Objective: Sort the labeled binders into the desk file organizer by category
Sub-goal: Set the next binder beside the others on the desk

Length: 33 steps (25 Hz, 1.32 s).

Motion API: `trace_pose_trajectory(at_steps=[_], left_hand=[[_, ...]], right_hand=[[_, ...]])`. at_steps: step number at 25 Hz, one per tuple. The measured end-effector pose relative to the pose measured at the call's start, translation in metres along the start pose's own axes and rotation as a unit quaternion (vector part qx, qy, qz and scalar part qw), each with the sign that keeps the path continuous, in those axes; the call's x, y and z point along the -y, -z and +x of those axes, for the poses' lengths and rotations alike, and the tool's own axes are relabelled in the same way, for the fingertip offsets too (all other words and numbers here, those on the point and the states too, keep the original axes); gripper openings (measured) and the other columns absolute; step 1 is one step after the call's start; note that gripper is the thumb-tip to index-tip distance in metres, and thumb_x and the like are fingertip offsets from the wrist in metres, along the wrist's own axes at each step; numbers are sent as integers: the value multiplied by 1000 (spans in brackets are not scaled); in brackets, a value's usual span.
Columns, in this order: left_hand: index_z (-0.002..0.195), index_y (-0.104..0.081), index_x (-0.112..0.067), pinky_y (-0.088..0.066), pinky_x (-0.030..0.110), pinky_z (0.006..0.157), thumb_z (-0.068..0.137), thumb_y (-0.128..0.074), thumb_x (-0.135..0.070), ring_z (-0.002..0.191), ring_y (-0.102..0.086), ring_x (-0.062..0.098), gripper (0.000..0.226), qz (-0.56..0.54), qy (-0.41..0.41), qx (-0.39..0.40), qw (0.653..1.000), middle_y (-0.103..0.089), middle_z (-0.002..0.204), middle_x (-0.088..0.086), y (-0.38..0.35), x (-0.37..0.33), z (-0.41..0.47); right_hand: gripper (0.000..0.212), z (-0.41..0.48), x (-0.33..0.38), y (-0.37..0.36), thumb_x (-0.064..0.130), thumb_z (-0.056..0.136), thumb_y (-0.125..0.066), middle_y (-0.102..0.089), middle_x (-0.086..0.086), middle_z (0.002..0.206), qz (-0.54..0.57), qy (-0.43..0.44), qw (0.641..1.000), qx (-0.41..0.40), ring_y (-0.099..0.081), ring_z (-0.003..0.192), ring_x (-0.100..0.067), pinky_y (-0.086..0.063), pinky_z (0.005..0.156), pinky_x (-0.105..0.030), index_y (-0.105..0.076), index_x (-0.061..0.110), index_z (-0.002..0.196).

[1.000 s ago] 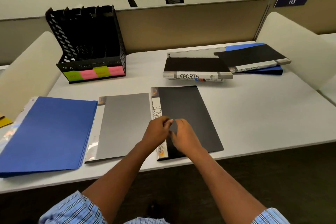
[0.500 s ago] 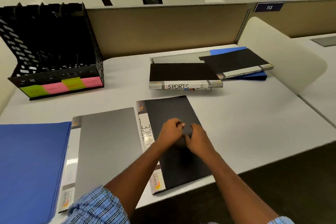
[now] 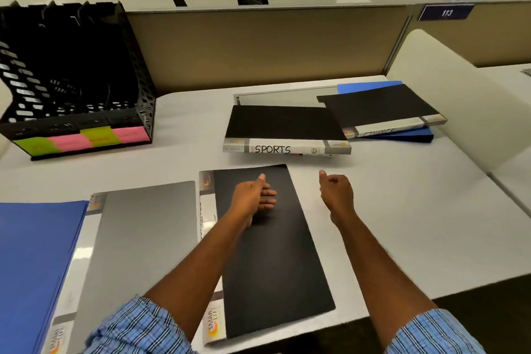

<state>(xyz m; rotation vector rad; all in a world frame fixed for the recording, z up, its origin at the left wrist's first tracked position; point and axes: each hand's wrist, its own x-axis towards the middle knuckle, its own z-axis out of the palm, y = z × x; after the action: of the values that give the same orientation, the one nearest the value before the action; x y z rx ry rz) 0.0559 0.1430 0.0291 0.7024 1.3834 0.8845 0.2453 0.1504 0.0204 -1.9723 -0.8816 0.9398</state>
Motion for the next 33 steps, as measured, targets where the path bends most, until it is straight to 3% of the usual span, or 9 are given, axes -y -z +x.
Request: trace_pose_trajectory(at_steps=[4, 7, 11, 15, 21, 25, 27, 30, 33], left_hand=[[111, -55, 2, -55, 40, 77, 99, -34, -45, 91, -65, 35, 53, -56, 54, -32, 996, -65, 103, 21, -24, -21, 26], [113, -54, 2, -55, 39, 76, 98, -36, -47, 92, -65, 34, 54, -68, 60, -55, 994, -65, 105, 21, -49, -29, 38], [113, -54, 2, -57, 39, 73, 97, -41, -45, 88, -67, 33, 52, -74, 59, -74, 993, -66, 103, 21, -69, -29, 38], [114, -55, 1, -57, 39, 75, 97, -43, -44, 90, -68, 33, 50, -49, 38, -106, 992, -67, 106, 21, -73, -40, 37], [121, -49, 2, -57, 42, 81, 92, -47, -51, 95, -67, 35, 61, -71, 38, -114, 990, -65, 107, 21, -84, -47, 33], [124, -42, 0, -55, 48, 83, 76, -70, -48, 103, -62, 41, 73, -267, 43, -47, 962, -57, 122, 27, -97, -50, 21], [119, -50, -4, -55, 51, 80, 73, -74, -38, 104, -62, 42, 61, -357, 10, -23, 934, -61, 116, 27, -107, -54, 16], [97, -57, -6, -58, 50, 70, 82, -69, -12, 91, -65, 35, 20, -390, -36, -31, 919, -64, 96, 20, -118, -61, 6], [96, -52, -9, -57, 47, 65, 82, -62, 3, 92, -64, 33, 21, -406, -47, -57, 911, -62, 97, 18, -112, -59, -6]], right_hand=[[44, 60, 1, 24, 39, 97, -49, -60, -13, 98, 9, -16, 1000, 7, -58, 89, -25, -48, 74, -30, -57, 0, 115], [54, 103, 10, 42, 50, 96, -44, -62, -12, 107, 35, -49, 998, 15, -63, 98, -28, -54, 89, -38, -54, 3, 119], [54, 136, 27, 55, 56, 93, -47, -57, -6, 107, 162, -140, 973, 82, -62, 95, -23, -56, 88, -33, -51, 12, 123], [31, 151, 42, 58, 26, 92, -63, -57, -13, 116, 263, -210, 928, 162, -60, 101, -27, -56, 87, -32, -48, 10, 113], [4, 129, 54, 63, -2, 88, -54, -57, -24, 107, 354, -194, 881, 245, -60, 98, -35, -55, 83, -39, -52, 0, 91], [4, 100, 58, 80, -2, 87, -54, -65, -19, 91, 373, -158, 867, 290, -64, 83, -29, -59, 63, -29, -57, 0, 86], [3, 89, 55, 91, -1, 88, -55, -65, -18, 89, 410, -160, 848, 294, -64, 84, -29, -59, 60, -28, -57, 0, 88], [6, 78, 48, 99, 3, 88, -55, -65, -18, 95, 428, -162, 836, 303, -64, 87, -29, -59, 58, -25, -58, 2, 93], [10, 67, 38, 96, 7, 87, -58, -64, -18, 98, 402, -160, 844, 318, -63, 93, -32, -60, 62, -27, -58, 7, 98]])
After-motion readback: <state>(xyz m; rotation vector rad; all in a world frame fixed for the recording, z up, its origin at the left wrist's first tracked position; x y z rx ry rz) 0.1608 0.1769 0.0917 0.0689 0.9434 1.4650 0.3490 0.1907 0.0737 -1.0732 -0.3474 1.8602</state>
